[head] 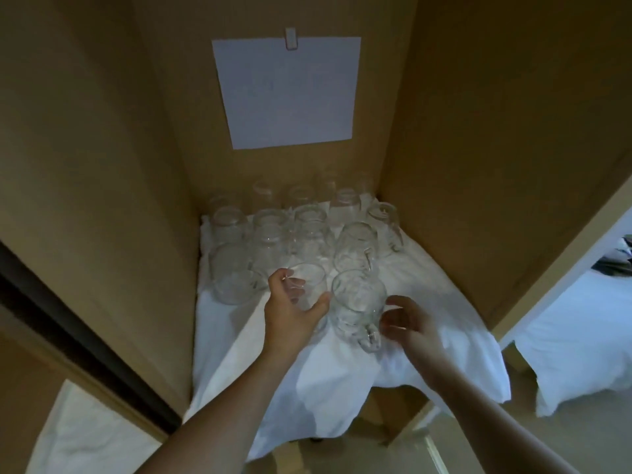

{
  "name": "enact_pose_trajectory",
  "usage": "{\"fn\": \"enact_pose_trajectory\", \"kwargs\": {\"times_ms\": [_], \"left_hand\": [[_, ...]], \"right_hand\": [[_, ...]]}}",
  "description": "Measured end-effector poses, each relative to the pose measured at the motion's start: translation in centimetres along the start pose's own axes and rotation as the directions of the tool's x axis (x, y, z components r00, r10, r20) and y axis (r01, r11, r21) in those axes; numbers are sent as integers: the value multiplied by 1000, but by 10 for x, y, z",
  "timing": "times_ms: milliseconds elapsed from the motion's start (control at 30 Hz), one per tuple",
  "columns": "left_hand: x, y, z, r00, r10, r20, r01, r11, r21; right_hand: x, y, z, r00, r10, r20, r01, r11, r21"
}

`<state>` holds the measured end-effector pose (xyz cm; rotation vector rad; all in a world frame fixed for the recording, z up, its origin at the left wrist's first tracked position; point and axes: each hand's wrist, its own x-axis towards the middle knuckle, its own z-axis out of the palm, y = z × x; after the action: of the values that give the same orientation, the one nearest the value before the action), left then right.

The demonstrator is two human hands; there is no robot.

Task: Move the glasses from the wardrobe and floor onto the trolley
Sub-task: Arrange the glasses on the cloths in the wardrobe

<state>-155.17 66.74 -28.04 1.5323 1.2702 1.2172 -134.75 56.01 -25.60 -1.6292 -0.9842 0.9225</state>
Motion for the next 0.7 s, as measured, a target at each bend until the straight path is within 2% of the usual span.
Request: {"fn": "enact_pose_trajectory", "kwargs": {"times_ms": [67,133,200,267,400,500,700], "left_hand": [[-1,1,3,999,-11,-41,12,1000,13],[-2,4,6,996,-20,-84,22,999,27],[-2,7,7,992,-37,-124,41,999,34],[-4,9,9,986,-56,-157,63,997,42],[-4,17,19,975,-62,-211,82,993,86],[5,30,34,967,-59,-248,96,985,140],[20,45,65,948,-73,-310,128,979,159]], "right_hand": [[13,-7,1,984,-2,176,12,998,-59],[27,-10,4,937,-26,349,54,996,-69],[38,-9,7,890,-59,452,101,992,-69],[46,-1,7,878,-130,461,184,980,-72],[50,9,-3,923,-96,371,88,995,40],[55,9,-20,931,-47,362,18,996,84],[72,-12,-78,947,-30,321,2,996,86]]}}
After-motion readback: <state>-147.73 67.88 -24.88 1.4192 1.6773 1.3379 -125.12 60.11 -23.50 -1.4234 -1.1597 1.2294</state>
